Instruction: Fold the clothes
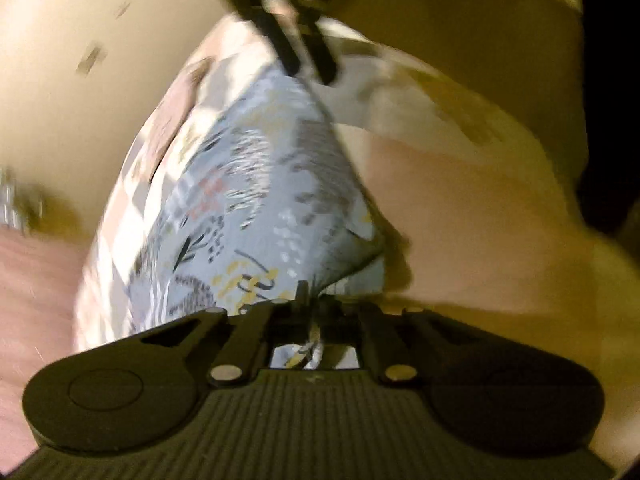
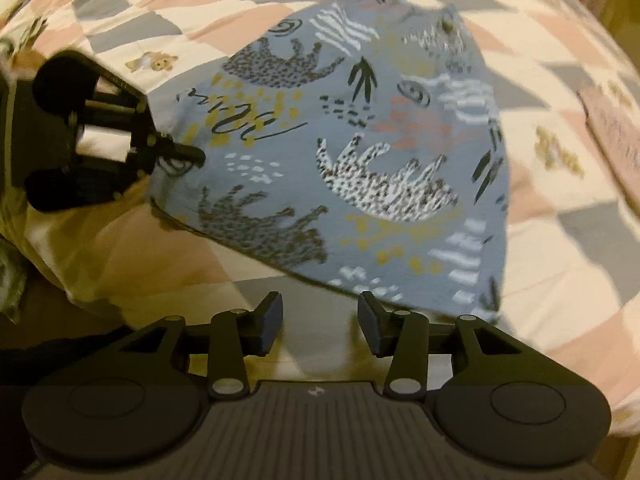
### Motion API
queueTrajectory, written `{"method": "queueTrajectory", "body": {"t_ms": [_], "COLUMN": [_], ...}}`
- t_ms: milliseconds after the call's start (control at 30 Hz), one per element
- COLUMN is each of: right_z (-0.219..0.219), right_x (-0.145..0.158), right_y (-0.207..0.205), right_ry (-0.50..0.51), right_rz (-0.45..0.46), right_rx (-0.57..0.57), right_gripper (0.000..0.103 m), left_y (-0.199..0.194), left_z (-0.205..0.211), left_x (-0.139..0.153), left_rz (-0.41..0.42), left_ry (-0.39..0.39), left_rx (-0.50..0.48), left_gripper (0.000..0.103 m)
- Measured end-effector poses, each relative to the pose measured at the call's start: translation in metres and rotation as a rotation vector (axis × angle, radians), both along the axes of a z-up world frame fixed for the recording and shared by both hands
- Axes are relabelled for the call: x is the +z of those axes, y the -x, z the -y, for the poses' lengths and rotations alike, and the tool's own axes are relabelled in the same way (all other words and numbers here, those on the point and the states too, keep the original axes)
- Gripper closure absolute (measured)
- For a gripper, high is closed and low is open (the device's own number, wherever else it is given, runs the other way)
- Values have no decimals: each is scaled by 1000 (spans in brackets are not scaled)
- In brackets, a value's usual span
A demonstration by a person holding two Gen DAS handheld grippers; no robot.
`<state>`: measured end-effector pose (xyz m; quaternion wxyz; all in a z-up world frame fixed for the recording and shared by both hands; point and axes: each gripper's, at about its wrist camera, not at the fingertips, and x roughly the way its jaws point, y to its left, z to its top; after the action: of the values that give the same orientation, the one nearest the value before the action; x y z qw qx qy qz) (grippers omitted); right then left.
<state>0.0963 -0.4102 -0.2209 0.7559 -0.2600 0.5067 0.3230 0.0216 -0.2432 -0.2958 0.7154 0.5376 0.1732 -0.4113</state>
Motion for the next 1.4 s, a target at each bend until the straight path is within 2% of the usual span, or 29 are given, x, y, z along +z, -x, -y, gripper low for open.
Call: {"method": "queueTrajectory", "body": {"t_ms": [100, 200, 333, 433, 467, 533, 567, 600, 667, 800, 933, 1067, 1167, 1267, 1400], "right_z": [-5, -17, -38, -54, -58, -59, -58, -57, -47, -10, 23, 31, 31, 31, 36], "right_x": [1, 1, -3, -13, -17, -28, -34, -39, -48, -58, -65, -68, -67, -58, -31], "right_y": [7, 14, 23, 27, 27, 24, 21, 19, 14, 11, 1, -4, -14, -16, 1], "right_ry": [7, -23, -72, -97, -98, -39, 3, 44, 125, 243, 313, 346, 345, 324, 279], "right_rz": [95, 153, 199, 232, 247, 294, 320, 346, 394, 461, 495, 543, 513, 470, 432], "right_rx": [139, 276, 410, 464, 470, 453, 442, 431, 426, 480, 512, 594, 556, 517, 494], "right_gripper": [42, 36, 32, 32, 35, 50, 64, 73, 79, 79, 80, 87, 99, 100, 99], "left_y": [-21, -44, -66, -76, -77, -80, -81, -80, -78, -73, -70, -69, -70, -66, -46], "left_z": [-1, -7, -18, -22, -24, -26, -27, -29, -32, -34, -29, -23, -22, -23, -22], "left_x": [23, 42, 58, 66, 69, 73, 74, 76, 78, 75, 68, 62, 58, 59, 74], "left_rz": [-162, -331, -457, -506, -513, -528, -536, -542, -549, -543, -511, -487, -473, -473, -469], "left_ry": [135, 259, 391, 459, 472, 490, 499, 506, 515, 504, 449, 405, 378, 353, 343], "left_rx": [144, 274, 397, 445, 451, 455, 458, 462, 471, 476, 455, 449, 466, 471, 464], "left_gripper": [101, 101, 101, 101, 101, 101, 101, 101, 101, 101, 101, 101, 101, 102, 103]}}
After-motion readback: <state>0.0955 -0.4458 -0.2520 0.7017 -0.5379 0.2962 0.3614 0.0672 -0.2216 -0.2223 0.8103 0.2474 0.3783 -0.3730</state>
